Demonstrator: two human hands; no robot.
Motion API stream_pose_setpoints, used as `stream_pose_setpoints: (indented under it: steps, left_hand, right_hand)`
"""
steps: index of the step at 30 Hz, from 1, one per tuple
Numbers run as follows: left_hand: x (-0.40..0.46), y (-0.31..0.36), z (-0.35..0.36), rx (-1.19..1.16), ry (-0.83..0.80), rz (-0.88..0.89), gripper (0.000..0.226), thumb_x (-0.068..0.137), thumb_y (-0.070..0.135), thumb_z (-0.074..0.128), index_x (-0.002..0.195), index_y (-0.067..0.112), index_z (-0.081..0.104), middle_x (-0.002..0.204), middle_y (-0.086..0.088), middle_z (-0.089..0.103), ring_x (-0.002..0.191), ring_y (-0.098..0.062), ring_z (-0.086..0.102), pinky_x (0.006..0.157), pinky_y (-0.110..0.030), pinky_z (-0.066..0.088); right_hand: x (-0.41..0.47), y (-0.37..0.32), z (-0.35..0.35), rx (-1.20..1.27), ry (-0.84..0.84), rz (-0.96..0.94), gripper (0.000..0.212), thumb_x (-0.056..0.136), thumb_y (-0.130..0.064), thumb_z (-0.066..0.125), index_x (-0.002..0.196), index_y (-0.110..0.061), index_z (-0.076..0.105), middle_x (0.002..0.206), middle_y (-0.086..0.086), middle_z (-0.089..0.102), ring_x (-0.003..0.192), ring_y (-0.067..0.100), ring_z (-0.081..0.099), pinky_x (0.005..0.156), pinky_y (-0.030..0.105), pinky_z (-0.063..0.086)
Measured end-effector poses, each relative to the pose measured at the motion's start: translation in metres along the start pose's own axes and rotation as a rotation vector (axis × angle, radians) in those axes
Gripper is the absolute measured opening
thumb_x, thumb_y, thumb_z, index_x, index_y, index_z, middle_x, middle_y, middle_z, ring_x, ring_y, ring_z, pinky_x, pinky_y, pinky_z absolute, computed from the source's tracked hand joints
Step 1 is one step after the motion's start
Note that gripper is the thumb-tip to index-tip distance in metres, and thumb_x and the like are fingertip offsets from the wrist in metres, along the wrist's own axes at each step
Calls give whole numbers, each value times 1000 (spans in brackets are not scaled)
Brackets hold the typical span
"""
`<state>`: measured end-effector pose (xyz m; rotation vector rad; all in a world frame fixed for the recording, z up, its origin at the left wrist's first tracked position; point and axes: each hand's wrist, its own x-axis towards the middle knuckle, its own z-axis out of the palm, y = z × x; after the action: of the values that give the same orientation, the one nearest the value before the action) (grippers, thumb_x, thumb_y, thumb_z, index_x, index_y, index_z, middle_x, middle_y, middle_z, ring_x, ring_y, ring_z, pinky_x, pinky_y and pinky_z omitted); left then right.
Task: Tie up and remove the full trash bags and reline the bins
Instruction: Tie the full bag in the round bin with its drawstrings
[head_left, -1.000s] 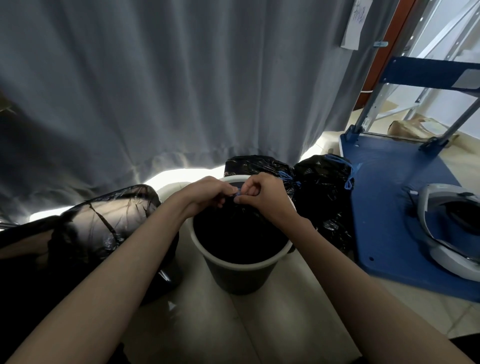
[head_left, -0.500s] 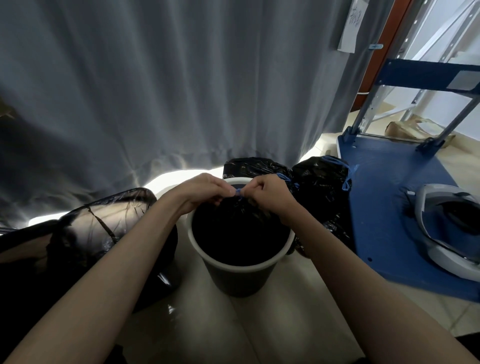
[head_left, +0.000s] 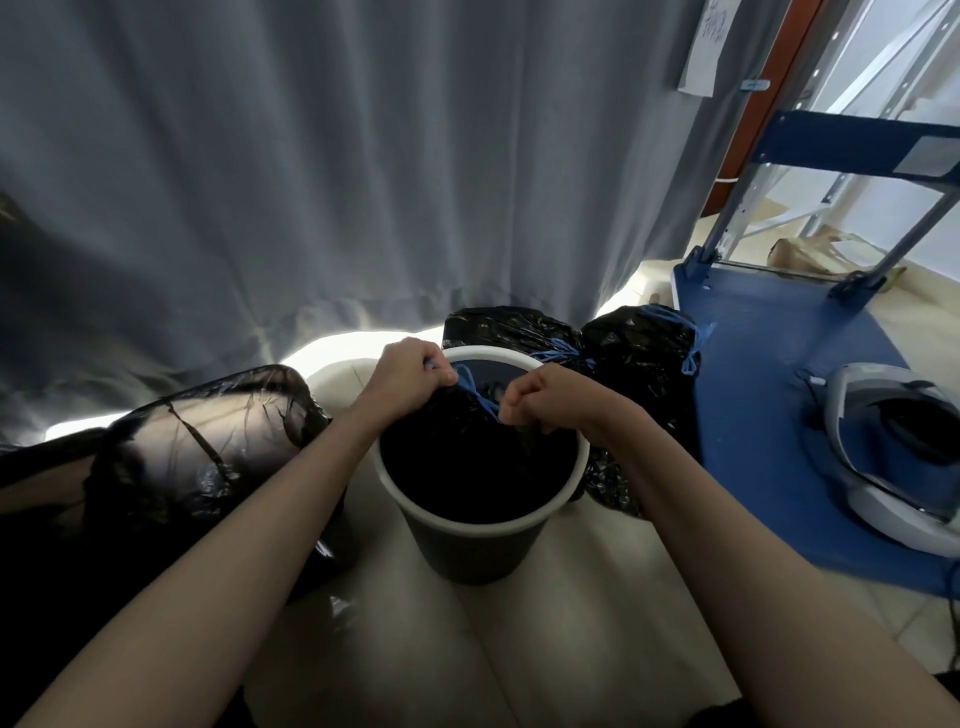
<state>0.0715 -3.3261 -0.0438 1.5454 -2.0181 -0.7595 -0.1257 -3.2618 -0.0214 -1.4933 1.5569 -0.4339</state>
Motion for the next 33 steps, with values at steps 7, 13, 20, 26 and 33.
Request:
stream_pose_setpoints:
  steps: [7, 13, 20, 26, 33]
  left_hand:
    - [-3, 4, 16, 100, 116, 87, 2, 76, 11, 71, 75, 10, 72, 77, 1, 52, 80, -17, 50, 72, -28, 36]
    - [6, -24, -23, 38, 35, -15, 43, 61, 21, 89, 97, 21, 66, 108, -3, 47, 91, -16, 52, 81, -27, 43]
    - [-16, -3, -5, 150, -298, 91, 39, 60, 22, 90, 95, 19, 72, 80, 0, 65, 70, -11, 56, 69, -28, 45]
    - [-26, 6, 11, 248, -201, 188, 34, 63, 28, 85, 95, 20, 78, 76, -2, 62, 75, -19, 55, 67, -33, 40]
    - [-31, 13, 5, 226, 44, 273, 32, 73, 0, 64, 98, 14, 77, 86, -11, 65, 87, -31, 58, 70, -29, 36]
  right_hand:
    - [-2, 2, -1, -70, -68, -31, 14, 84, -14, 71, 73, -22, 70, 74, -6, 64, 77, 8, 57, 60, 19, 47]
    - [-2, 8, 0, -45, 67, 6, 45, 69, -24, 88, 107, -16, 64, 90, 0, 61, 80, 13, 60, 54, 23, 52]
    - [11, 7, 31, -339, 150, -72, 46, 77, -26, 80, 120, -14, 67, 114, 6, 68, 106, 23, 61, 85, 28, 45]
    - [14, 2, 39, -272, 261, -160, 30, 80, -10, 71, 63, -29, 55, 61, -9, 54, 61, 10, 49, 64, 23, 34]
    - [11, -5, 42, -94, 436, -275, 19, 78, 1, 67, 76, -18, 69, 64, -5, 60, 63, 10, 51, 59, 15, 36]
